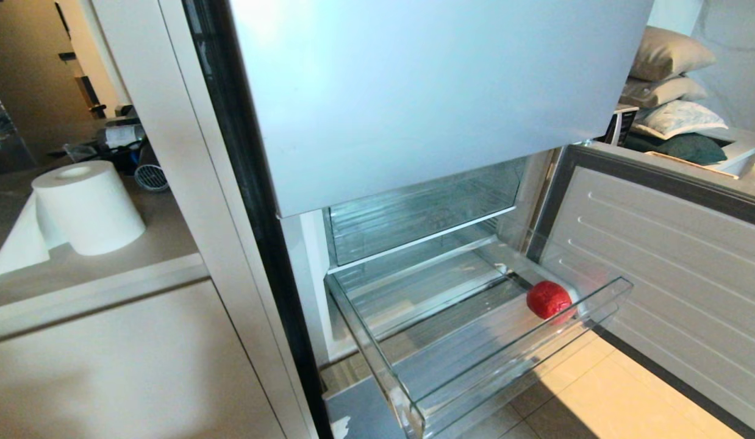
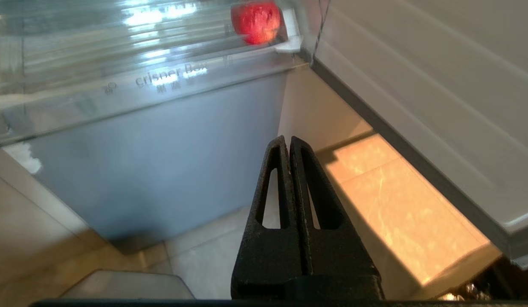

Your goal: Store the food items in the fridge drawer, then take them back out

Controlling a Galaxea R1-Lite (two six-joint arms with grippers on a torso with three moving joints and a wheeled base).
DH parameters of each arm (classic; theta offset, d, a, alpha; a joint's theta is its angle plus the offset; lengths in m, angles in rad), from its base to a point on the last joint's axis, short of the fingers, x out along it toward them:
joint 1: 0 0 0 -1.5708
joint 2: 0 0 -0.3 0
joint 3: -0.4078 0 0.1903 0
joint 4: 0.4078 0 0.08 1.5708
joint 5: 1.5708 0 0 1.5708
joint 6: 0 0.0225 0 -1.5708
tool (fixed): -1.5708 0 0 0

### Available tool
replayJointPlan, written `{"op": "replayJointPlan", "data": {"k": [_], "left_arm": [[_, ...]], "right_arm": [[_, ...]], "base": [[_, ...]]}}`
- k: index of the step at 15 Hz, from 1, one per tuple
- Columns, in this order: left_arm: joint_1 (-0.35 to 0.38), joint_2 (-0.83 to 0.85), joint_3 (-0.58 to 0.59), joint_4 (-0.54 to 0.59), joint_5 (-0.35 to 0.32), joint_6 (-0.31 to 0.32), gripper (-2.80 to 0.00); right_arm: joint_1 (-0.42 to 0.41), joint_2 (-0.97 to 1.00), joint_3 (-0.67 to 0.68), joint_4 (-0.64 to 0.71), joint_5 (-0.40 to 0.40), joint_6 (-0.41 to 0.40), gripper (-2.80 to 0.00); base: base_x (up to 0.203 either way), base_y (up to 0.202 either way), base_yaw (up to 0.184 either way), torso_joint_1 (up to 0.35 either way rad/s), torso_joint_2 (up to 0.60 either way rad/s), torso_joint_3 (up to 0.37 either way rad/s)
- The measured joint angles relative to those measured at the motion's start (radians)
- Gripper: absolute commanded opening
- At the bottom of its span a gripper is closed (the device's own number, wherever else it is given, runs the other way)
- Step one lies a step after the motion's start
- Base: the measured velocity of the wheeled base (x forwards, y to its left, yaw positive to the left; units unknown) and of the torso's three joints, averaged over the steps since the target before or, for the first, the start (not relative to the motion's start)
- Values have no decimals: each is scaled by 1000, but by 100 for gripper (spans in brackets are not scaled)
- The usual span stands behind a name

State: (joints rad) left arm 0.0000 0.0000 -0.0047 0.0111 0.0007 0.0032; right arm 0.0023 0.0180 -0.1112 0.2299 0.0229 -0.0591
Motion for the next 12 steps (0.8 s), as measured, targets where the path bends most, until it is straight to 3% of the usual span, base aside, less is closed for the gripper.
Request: {"op": "replayJointPlan", "data": {"k": [4,10,11,12], "left_arm": [[0,0,0,0,0,0,-280],[0,0,0,0,0,0,-280],[0,0,0,0,0,0,-280],[0,0,0,0,0,0,-280]], "right_arm": [[1,233,-198,-3,4,18,-280],[5,870,-559,-4,15,63,-280],[6,986,-621,-5,15,67,0],[10,1108,-686,-1,15,72,0]], "base": [[0,0,0,0,0,0],[0,0,0,0,0,0],[0,0,0,0,0,0],[0,0,0,0,0,0]]}}
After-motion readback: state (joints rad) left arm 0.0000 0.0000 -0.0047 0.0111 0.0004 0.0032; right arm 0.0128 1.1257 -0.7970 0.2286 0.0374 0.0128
